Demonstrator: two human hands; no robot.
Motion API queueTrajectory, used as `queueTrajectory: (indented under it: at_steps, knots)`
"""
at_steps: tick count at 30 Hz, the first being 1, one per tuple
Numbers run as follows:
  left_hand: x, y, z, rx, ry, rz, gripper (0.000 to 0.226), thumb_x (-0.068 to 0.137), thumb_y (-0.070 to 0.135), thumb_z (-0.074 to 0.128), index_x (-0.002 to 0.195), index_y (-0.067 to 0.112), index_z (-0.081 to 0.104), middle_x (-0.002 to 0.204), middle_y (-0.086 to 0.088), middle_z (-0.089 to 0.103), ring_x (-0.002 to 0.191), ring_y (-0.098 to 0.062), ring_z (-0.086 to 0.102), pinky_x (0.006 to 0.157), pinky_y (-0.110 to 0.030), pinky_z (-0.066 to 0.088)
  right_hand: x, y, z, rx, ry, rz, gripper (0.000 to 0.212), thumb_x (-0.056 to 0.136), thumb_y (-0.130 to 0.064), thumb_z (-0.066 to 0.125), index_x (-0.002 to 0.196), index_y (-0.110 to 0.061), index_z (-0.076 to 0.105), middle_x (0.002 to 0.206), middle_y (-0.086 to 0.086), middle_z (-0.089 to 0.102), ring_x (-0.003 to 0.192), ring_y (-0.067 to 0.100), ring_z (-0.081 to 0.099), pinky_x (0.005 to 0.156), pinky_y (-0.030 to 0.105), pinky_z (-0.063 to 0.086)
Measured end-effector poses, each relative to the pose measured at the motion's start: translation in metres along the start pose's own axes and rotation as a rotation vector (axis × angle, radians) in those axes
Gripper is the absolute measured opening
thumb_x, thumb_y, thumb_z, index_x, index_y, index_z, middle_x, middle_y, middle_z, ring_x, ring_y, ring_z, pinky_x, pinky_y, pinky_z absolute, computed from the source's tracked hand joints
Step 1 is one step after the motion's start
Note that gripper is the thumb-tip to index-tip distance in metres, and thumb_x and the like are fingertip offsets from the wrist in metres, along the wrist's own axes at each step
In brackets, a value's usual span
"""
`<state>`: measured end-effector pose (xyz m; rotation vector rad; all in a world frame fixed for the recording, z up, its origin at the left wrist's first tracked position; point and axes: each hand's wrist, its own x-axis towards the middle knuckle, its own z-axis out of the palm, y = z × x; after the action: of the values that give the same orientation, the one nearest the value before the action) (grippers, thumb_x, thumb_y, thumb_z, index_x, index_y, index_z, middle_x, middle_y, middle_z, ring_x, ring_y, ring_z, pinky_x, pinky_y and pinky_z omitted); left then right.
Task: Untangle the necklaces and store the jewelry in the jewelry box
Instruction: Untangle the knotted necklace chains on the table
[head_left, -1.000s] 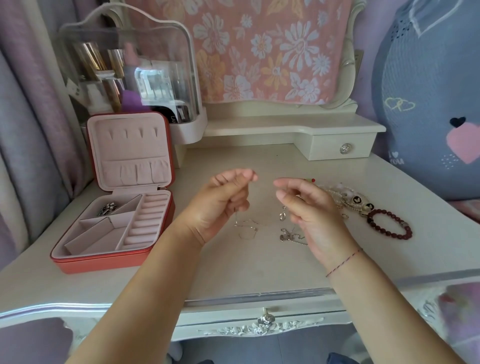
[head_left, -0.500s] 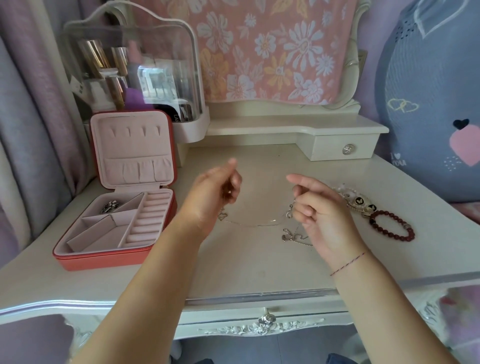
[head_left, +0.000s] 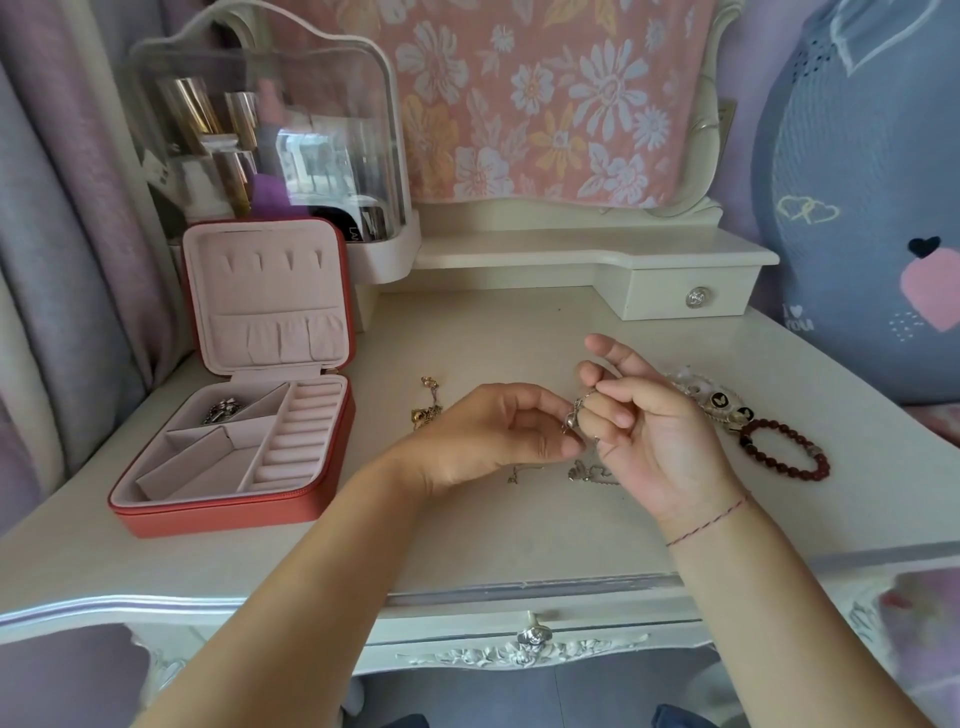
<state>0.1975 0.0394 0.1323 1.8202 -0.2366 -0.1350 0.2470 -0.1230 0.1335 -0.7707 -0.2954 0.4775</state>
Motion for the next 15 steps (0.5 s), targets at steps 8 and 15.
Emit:
queueTrajectory:
  at_steps: [8,15]
  knots:
    - [0.001,0.003,-0.002,-0.116,0.149,0.061,0.008,0.093,0.006,0.058,0.096,0.011,0.064,0.069,0.001,0.059,0.062,-0.009,0.057,0.073,-0.023,0.054,-0.001,0.006,0.0,-0.292,0.04,-0.112,0.032,0.087,0.014,0.034,0.099,-0.004,0.058,0.073,0.004,0.047,0.042,0.004,0.029,0.04,0.015,0.023]
    - [0.004,-0.003,-0.003,-0.022,0.247,0.054,0.014,0.099,0.012,0.052,0.09,0.014,0.063,0.064,0.01,0.047,0.057,-0.004,0.04,0.056,-0.018,0.036,0.001,0.016,-0.004,-0.753,0.115,-0.26,0.014,0.077,-0.009,0.067,0.085,-0.018,0.072,0.064,-0.002,0.043,0.054,0.008,0.034,0.051,0.017,0.03]
